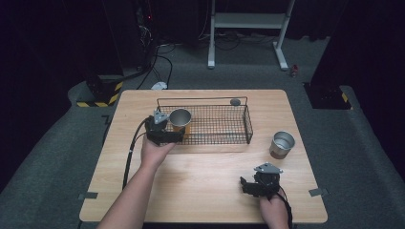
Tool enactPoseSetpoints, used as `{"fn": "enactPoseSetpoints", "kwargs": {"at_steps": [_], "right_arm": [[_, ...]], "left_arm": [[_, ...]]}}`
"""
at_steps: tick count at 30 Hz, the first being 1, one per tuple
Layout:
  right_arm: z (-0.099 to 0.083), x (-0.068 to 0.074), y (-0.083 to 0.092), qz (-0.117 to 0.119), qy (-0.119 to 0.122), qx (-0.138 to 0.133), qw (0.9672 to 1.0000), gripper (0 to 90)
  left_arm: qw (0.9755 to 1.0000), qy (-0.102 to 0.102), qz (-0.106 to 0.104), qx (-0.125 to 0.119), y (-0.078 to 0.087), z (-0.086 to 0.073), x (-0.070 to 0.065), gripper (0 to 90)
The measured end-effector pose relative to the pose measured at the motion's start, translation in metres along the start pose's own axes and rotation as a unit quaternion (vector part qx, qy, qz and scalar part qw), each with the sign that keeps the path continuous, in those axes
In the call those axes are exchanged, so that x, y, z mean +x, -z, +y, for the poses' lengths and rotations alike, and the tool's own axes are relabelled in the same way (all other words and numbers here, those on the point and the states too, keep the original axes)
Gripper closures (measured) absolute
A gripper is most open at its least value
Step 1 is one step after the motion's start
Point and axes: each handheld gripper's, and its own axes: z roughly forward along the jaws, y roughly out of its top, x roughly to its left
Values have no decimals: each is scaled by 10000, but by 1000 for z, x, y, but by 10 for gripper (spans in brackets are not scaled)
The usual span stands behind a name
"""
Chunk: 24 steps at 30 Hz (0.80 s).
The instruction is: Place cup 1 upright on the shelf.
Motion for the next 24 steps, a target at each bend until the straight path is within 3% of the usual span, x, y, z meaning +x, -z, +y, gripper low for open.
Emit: {"fn": "enactPoseSetpoints", "kwargs": {"at_steps": [6, 24], "right_arm": [[0, 0, 0, 1, -7, -2, 10000, 95], [0, 0, 0, -3, -8, -8, 10000, 95]], "left_arm": [[9999, 133, -43, 36, 8, -6, 5, 0], [9998, 108, -143, 44, 28, -26, 16, 0]]}}
